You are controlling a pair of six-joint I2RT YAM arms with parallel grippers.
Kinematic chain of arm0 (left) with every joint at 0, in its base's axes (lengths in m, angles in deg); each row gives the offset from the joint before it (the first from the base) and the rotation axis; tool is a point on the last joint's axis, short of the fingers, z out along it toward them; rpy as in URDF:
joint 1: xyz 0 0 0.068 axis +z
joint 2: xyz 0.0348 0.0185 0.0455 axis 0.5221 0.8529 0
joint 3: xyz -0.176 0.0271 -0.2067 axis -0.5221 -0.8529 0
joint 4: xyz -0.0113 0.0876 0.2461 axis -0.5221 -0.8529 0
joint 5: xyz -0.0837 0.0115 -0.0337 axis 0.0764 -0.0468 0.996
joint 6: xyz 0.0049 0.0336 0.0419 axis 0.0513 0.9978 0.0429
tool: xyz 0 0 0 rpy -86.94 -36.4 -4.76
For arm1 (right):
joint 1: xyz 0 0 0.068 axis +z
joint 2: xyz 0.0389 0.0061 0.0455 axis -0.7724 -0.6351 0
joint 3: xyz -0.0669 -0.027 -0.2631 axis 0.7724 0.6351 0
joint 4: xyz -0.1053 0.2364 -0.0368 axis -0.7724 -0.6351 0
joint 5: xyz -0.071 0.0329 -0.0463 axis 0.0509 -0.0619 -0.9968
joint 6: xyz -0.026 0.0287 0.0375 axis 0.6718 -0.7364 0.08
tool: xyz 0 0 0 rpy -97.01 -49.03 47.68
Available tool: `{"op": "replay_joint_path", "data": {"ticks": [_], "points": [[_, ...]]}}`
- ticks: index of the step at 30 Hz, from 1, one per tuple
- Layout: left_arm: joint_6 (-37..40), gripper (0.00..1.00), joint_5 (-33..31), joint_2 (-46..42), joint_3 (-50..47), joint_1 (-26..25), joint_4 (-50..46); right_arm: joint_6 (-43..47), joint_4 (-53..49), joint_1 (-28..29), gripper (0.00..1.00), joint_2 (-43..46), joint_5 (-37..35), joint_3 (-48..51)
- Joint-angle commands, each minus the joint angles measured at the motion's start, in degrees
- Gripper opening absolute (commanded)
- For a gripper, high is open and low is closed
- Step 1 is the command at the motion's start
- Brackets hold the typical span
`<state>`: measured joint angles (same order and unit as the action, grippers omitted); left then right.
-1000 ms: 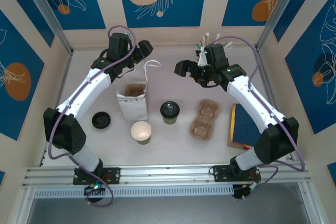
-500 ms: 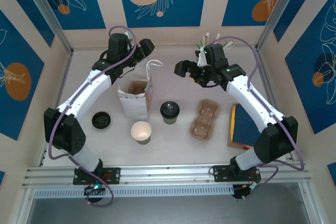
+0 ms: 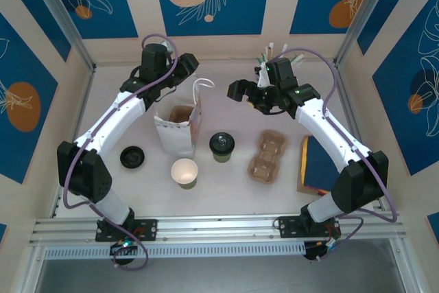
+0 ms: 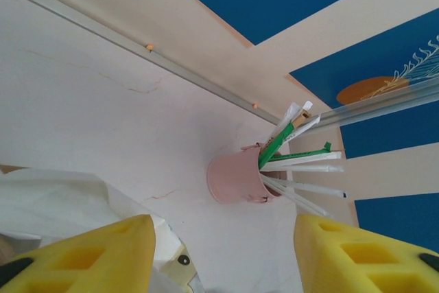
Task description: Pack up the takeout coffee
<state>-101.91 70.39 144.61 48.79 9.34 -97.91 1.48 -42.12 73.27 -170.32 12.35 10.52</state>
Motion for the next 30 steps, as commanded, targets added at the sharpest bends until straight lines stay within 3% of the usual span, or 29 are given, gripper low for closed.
{"op": "replay_joint_path", "data": {"ticks": [1, 3, 6, 10, 23, 30], "points": [[-0.71, 0.46, 0.77, -1.78, -0.36, 0.95, 0.99, 0.02, 0.25, 0.09, 0.99, 0.7, 0.65, 0.87], [-0.5, 0.42, 0.53, -1.67, 0.58, 0.96, -0.4, 0.02, 0.22, 0.1, 0.99, 0.77, 0.53, 1.09], [0.64, 0.58, -0.99, -1.72, 2.48, 0.95, -5.74, -0.05, 0.26, 0.07, 0.99, 1.02, 0.45, 1.25], [0.48, 0.59, -2.9, -1.04, 4.72, 0.84, -14.29, -0.15, 0.42, 0.0, 0.99, 1.42, 0.26, 1.65], [-2.91, 0.57, -0.92, 5.88, 9.37, 0.14, -16.62, -0.15, 0.43, -0.29, 0.99, 2.31, 0.08, 2.75], [-3.69, 0.46, -0.68, 7.6, 11.47, -0.27, -17.23, -0.24, 0.56, -0.55, 0.99, 2.42, 0.17, 2.93]]}}
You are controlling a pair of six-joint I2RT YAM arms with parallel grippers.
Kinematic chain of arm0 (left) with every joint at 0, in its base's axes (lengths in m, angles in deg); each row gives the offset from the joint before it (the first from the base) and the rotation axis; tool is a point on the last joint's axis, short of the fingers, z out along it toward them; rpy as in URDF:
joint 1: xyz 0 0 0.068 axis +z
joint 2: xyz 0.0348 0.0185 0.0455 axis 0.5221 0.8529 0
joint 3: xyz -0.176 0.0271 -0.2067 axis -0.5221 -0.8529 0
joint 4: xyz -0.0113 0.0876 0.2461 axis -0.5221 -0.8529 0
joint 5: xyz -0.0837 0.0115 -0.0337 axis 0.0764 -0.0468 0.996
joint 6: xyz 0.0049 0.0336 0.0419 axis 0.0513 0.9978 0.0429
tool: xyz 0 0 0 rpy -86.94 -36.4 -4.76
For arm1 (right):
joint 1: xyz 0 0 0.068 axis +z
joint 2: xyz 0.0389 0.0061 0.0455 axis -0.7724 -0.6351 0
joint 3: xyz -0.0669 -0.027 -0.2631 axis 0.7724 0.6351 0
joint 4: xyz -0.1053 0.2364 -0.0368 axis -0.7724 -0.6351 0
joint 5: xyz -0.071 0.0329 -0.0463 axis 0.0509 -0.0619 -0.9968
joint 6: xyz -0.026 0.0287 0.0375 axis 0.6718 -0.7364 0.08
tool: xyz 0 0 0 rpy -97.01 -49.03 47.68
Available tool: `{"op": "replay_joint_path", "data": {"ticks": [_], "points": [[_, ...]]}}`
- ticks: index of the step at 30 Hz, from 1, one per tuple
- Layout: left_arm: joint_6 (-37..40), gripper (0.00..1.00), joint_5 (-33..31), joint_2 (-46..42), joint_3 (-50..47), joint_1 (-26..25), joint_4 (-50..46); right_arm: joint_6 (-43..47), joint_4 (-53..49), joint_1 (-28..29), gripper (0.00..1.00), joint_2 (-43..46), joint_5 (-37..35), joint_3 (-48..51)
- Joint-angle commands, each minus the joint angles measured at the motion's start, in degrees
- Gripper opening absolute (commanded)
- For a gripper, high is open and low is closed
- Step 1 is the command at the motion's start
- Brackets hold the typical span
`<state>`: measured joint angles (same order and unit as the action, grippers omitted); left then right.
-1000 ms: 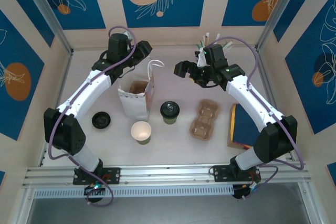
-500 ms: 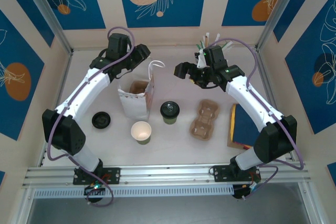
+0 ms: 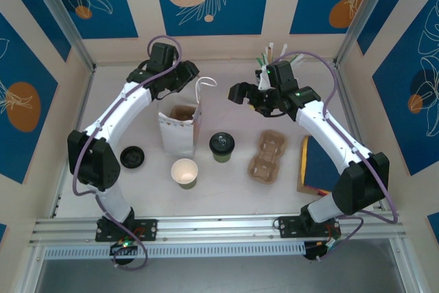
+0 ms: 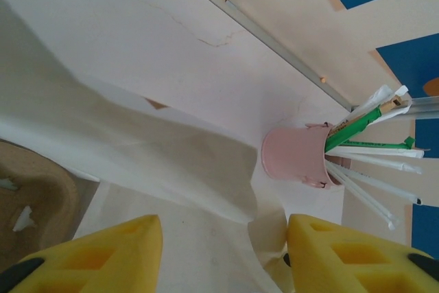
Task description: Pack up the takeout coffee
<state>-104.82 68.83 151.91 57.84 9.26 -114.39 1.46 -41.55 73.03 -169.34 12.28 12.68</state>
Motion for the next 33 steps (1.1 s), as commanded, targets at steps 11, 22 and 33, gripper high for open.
{"op": "replay_joint_path", "data": {"ticks": [11, 22, 33], "points": [[-1.62, 0.41, 2.03, 1.75, 4.71, -0.63, -0.72, -0.31, 0.17, -0.3, 0.99, 1.5, 0.42, 1.02], [-1.96, 0.4, 4.01, 2.57, 5.68, -1.4, -1.79, -0.64, 0.39, -0.38, 0.99, 1.75, 0.5, 1.64], [-1.36, 0.08, 3.11, 2.89, 7.29, -1.42, -3.03, -0.77, 0.51, -0.56, 0.99, 2.5, 0.1, 2.54]]}}
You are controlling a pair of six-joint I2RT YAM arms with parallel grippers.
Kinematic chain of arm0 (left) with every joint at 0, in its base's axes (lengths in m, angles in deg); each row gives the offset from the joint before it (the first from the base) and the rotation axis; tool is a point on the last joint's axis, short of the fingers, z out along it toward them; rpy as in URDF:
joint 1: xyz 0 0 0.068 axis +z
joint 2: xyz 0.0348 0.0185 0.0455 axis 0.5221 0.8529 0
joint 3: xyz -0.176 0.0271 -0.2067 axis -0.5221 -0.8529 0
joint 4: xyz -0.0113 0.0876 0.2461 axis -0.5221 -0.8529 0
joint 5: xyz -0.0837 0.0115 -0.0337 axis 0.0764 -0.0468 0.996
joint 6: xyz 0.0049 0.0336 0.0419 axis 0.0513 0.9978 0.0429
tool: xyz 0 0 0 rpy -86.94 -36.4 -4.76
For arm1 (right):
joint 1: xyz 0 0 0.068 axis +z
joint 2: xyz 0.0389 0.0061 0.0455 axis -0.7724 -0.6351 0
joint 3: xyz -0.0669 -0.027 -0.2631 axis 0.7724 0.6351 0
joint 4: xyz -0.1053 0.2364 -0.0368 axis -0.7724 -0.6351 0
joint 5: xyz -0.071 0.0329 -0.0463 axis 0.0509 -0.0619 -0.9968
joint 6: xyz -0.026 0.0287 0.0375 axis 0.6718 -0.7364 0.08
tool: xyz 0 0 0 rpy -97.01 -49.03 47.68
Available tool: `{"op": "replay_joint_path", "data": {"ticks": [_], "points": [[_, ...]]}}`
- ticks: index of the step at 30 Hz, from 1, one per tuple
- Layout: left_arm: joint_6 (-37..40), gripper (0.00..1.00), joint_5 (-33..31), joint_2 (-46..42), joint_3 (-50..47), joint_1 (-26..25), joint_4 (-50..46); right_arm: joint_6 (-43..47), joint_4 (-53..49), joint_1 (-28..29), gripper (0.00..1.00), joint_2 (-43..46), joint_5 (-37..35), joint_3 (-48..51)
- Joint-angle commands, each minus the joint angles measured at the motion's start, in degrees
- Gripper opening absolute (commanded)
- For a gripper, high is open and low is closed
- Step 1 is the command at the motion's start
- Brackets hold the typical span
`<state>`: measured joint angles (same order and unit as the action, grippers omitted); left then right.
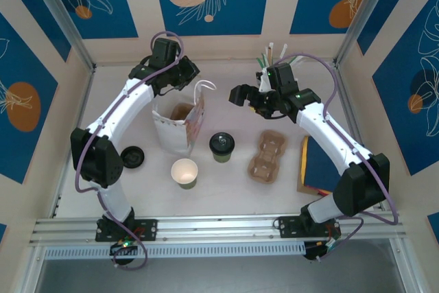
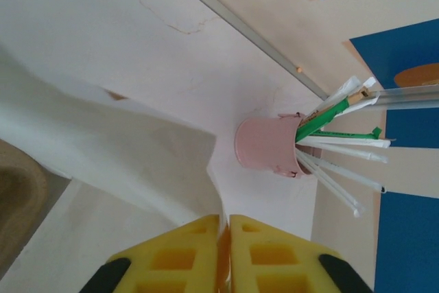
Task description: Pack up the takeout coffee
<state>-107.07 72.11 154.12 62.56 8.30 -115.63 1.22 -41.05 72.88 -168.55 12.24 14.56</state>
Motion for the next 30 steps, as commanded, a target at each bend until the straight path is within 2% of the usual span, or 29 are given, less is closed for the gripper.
{"op": "replay_joint_path", "data": {"ticks": [1, 5, 14, 15, 16, 18, 19, 21, 30], "points": [[1.21, 0.05, -0.26, 0.58, 2.78, -0.46, -1.86, -0.55, 0.06, -0.38, 0.99, 1.72, 0.26, 0.62], [1.41, 0.0, -0.68, 0.0, 2.98, -0.54, -2.13, -0.72, 0.22, -0.25, 0.99, 1.7, 0.28, 0.78], [2.05, 0.0, -0.83, 0.69, 4.13, -0.57, -4.26, -0.66, 0.12, -0.26, 0.99, 1.69, 0.46, 0.59], [2.33, 0.06, -0.74, 0.52, 4.2, -0.55, -4.24, -0.62, -0.01, -0.25, 0.99, 1.74, 0.47, 0.67], [2.57, 0.2, -0.81, 0.38, 4.36, -0.6, -4.28, -0.6, 0.06, -0.31, 0.99, 1.79, 0.37, 0.63], [3.53, 0.3, -1.29, 0.01, 4.88, -0.57, -4.87, -0.64, 0.04, -0.33, 0.99, 1.82, 0.38, 0.69], [4.18, 0.4, -1.51, -0.15, 5.32, -0.56, -5.38, -0.68, 0.02, -0.28, 0.99, 1.8, 0.37, 0.7], [5.19, 0.49, -1.58, -0.51, 5.86, -0.6, -6.07, -0.81, 0.14, -0.29, 0.99, 1.75, 0.47, 0.77], [10.57, 0.55, -3.84, -4.03, 7.14, -0.6, -10.64, 2.32, -1.62, -0.42, 0.99, 0.92, -1.09, -2.63]]}}
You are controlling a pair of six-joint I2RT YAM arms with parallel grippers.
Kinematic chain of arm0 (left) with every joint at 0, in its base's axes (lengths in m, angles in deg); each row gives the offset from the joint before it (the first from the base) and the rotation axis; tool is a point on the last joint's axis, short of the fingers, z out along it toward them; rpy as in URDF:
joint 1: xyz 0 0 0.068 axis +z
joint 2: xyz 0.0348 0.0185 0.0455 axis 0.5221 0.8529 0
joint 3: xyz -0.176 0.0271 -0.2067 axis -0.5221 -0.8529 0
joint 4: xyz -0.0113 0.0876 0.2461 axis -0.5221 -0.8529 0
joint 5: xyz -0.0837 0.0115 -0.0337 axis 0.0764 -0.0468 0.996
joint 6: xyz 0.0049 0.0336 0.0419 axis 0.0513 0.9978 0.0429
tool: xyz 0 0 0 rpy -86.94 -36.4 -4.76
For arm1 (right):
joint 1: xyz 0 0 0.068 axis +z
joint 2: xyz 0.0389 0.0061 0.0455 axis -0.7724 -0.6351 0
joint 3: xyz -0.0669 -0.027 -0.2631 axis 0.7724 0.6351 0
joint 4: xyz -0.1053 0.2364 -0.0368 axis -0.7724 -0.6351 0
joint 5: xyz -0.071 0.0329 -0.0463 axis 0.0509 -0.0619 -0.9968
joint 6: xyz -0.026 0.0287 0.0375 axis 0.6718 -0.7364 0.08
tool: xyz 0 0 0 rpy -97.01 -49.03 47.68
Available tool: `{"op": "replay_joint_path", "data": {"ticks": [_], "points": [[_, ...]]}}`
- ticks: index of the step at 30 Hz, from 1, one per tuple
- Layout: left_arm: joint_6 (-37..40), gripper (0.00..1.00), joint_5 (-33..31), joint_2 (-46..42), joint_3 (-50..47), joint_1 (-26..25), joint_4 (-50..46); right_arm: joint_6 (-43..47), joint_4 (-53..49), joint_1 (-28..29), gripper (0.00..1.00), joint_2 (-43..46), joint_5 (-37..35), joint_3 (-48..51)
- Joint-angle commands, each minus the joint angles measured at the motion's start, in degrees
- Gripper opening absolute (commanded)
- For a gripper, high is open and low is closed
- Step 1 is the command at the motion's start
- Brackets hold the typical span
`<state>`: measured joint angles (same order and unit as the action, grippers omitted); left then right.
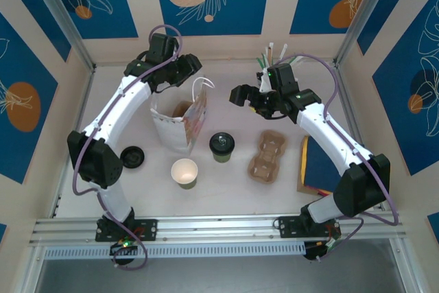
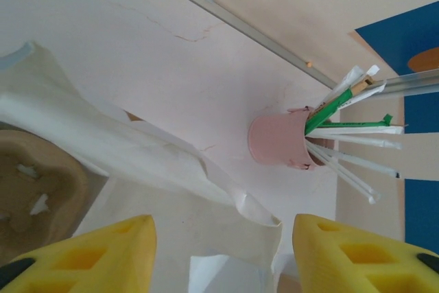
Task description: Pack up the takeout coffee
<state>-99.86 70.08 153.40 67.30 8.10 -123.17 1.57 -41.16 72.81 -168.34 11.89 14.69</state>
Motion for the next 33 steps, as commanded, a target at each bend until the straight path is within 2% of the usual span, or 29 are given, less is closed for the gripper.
{"op": "replay_joint_path", "data": {"ticks": [1, 3, 4, 9, 15, 24, 27, 33], "points": [[4.4, 0.55, -2.05, -3.67, 2.9, -0.34, -3.89, 3.03, -2.21, -0.51, 0.99, 0.25, -1.15, -4.03], [6.29, 0.58, -2.46, -4.39, 3.75, -0.37, -5.59, 5.2, -3.01, -0.7, 0.99, -0.96, -1.23, -6.78], [7.3, 0.63, -2.55, -4.82, 4.41, -0.37, -6.43, 6.91, -3.27, -0.74, 0.99, -1.99, -0.51, -8.57], [11.67, 0.72, -5.25, -8.08, 4.88, -0.33, -10.08, 14.5, -8.27, -0.14, 0.99, -9.81, -1.56, -20.83], [13.71, 0.72, -5.97, -12.22, 0.94, -0.22, -10.22, 24.13, -14.93, 2.21, 0.98, -22.54, -1.85, -39.34], [14.48, 0.72, -3.84, -15.28, -4.16, -0.27, -9.93, 31.06, -25.1, 6.69, 0.83, -42.15, -1.28, -67.37], [13.84, 0.71, -3.73, -15.8, -5.83, -0.28, -9.95, 32.36, -25.92, 7.72, 0.79, -45.26, -1.11, -71.07], [11.88, 0.71, -2.93, -16.81, -10.33, -0.27, -7.82, 34.08, -26.07, 8.41, 0.74, -47.16, -3.31, -71.25]]}}
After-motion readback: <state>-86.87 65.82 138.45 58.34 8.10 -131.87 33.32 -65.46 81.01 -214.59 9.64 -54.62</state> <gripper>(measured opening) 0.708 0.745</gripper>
